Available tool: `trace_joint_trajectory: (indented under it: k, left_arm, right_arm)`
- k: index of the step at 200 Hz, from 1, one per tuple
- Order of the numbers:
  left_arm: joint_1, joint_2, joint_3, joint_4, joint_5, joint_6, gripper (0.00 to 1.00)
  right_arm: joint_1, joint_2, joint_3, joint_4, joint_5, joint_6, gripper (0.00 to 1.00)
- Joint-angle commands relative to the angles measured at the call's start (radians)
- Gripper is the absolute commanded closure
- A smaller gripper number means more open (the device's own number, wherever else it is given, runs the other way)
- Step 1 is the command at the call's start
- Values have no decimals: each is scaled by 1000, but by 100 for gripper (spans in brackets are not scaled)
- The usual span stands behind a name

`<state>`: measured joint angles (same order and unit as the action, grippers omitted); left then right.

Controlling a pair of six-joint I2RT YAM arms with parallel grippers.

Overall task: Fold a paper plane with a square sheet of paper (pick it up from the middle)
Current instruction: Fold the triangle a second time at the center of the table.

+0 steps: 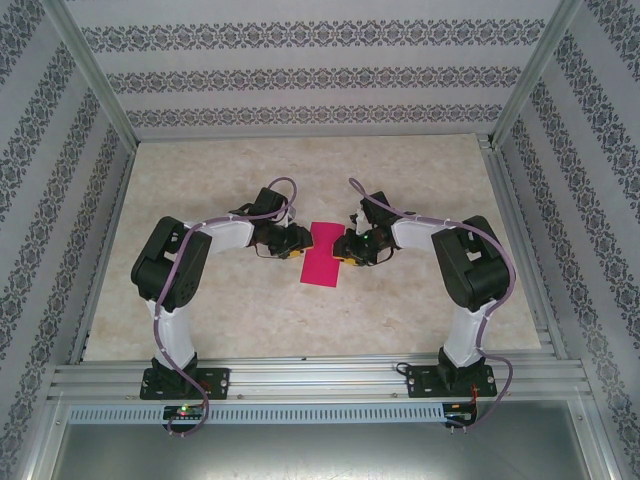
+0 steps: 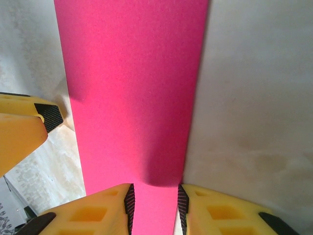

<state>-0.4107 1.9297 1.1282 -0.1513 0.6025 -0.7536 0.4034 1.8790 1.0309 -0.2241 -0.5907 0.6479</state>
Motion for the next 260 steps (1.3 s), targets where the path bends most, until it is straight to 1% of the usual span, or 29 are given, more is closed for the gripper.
trace_joint_trajectory:
  k: [1,16,39,50,80,99,123,149,216,260]
  left_arm:
    - [7,18,28,-28,17,1,60]
    - [7,17,30,-30,17,1,60]
    - [7,16,27,-28,17,0,60]
    - [6,17,27,-28,19,1,60]
    - [7,18,29,-28,19,0,60]
    - [6,20,31,-28,25,-1,60]
    - [7,26,39,-28,31,1,60]
    - [6,34,46,-33,41,3,59]
    - [5,56,79,-72,34,17,54]
    - [3,87,107,-71,76,22,54]
  right_arm:
    - [0,-36,-15,-30,51,-7,66]
    - [2,-68,-8,-31,50,-5,67]
    - [4,-81,1,-3,14,14,68]
    - [6,-75,5,17,-7,22,68]
    - [6,-24,22,7,0,24,69]
    - [9,4,16,36,-24,30,69]
    - [9,29,18,17,-10,18,69]
    - [11,36,11,-49,53,-22,70]
    - [11,65,-9,-50,65,-27,71]
    - [11,69,-5,-52,68,-29,71]
